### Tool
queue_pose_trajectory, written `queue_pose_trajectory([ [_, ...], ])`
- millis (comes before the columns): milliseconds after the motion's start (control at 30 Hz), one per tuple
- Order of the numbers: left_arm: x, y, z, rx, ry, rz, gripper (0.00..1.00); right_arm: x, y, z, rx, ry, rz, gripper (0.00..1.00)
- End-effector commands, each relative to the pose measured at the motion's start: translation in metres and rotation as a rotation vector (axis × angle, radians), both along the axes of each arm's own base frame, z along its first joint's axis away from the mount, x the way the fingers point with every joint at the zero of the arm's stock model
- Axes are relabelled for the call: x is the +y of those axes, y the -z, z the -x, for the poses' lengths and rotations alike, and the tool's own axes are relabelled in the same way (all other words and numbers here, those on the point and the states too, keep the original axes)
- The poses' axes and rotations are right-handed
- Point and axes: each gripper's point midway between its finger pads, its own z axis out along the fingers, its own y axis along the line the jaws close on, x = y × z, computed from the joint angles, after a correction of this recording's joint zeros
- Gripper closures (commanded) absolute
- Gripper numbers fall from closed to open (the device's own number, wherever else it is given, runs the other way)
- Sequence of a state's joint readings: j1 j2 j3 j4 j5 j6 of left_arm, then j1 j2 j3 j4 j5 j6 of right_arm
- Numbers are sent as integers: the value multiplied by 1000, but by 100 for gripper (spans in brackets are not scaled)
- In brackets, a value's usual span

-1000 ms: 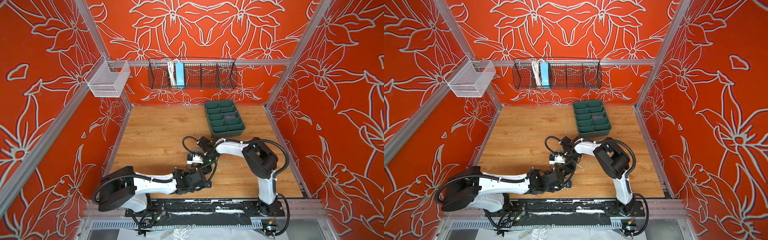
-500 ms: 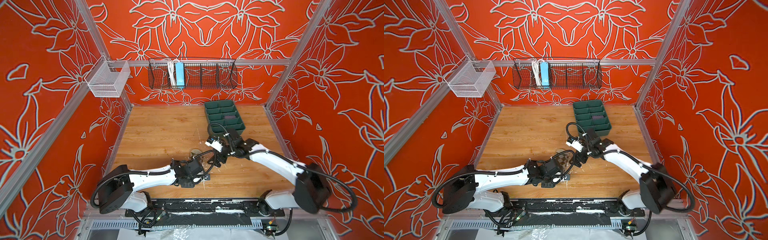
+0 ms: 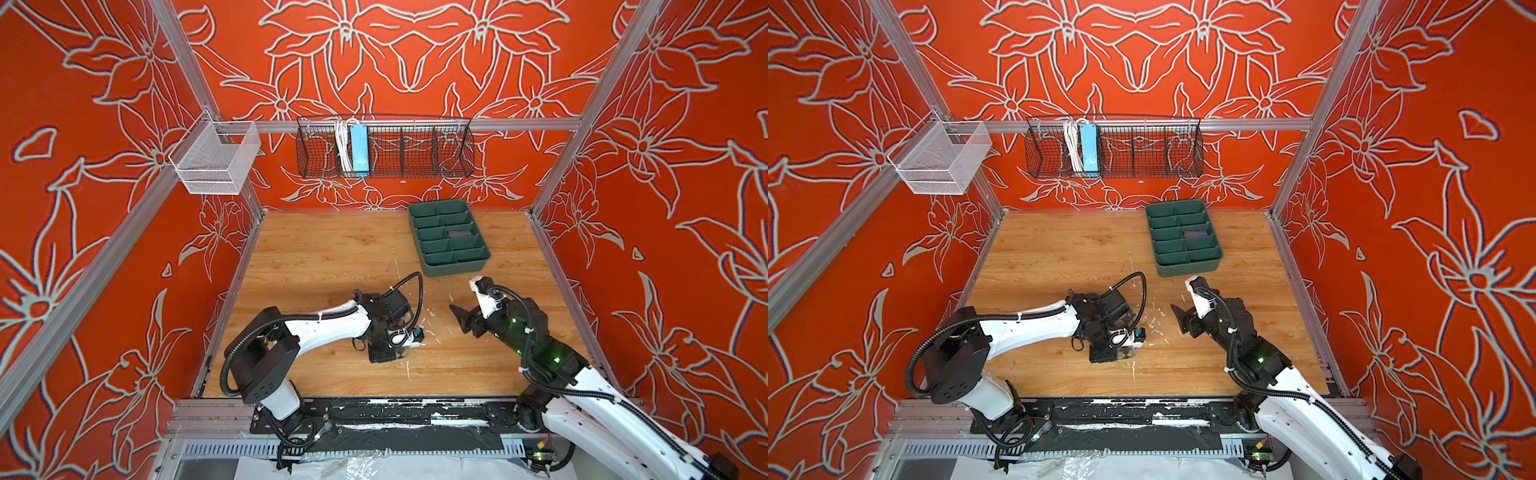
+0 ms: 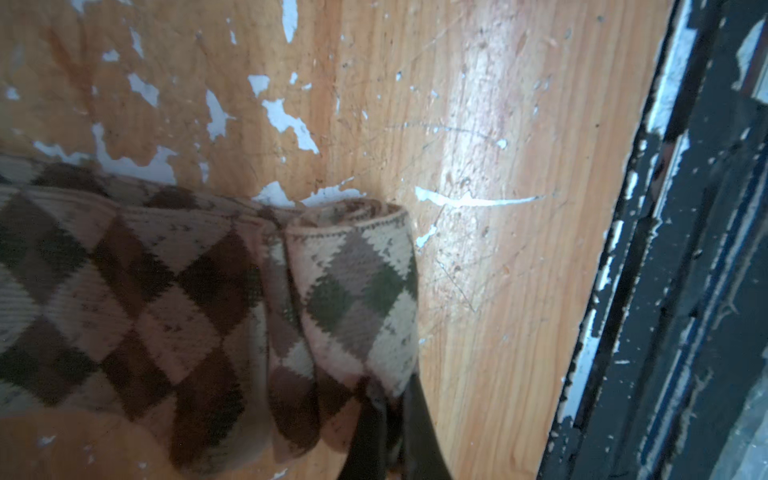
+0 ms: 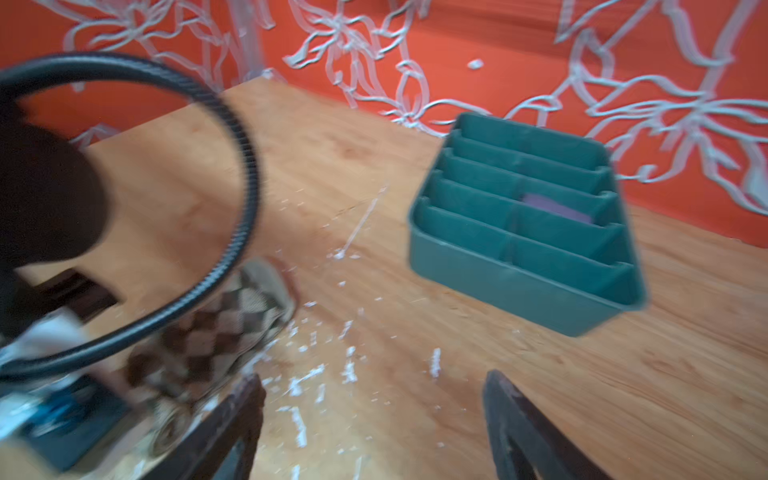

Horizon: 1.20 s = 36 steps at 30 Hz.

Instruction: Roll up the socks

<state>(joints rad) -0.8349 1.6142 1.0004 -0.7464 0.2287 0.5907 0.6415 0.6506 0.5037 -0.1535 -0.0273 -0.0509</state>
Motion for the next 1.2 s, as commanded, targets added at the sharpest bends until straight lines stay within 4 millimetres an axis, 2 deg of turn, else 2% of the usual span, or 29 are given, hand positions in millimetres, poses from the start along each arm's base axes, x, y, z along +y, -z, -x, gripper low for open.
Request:
queue_pose_trajectory([
  [0, -2, -5, 8, 103, -5, 20, 100, 22, 15, 30, 2, -211, 206, 17],
  [200, -3, -3, 2, 220, -58, 30, 100, 75, 33, 85, -249, -632, 528, 20],
  [300, -5, 2, -1, 263, -81, 31, 100, 96, 47, 102, -346, -755, 582, 23],
  [400, -5, 5, -4, 278, -94, 27, 100, 114, 67, 110, -353, -823, 629, 27],
  [600, -5, 5, -9, 268, -110, 32, 100, 146, 115, 106, -187, -840, 685, 41],
  [767, -5, 5, -8, 272, -113, 35, 100, 167, 141, 91, -199, -783, 680, 48],
  [1000, -4, 6, -7, 278, -115, 36, 100, 172, 151, 77, -220, -735, 694, 50],
  [1167, -5, 5, -7, 279, -115, 37, 100, 170, 140, 73, -265, -708, 679, 47],
])
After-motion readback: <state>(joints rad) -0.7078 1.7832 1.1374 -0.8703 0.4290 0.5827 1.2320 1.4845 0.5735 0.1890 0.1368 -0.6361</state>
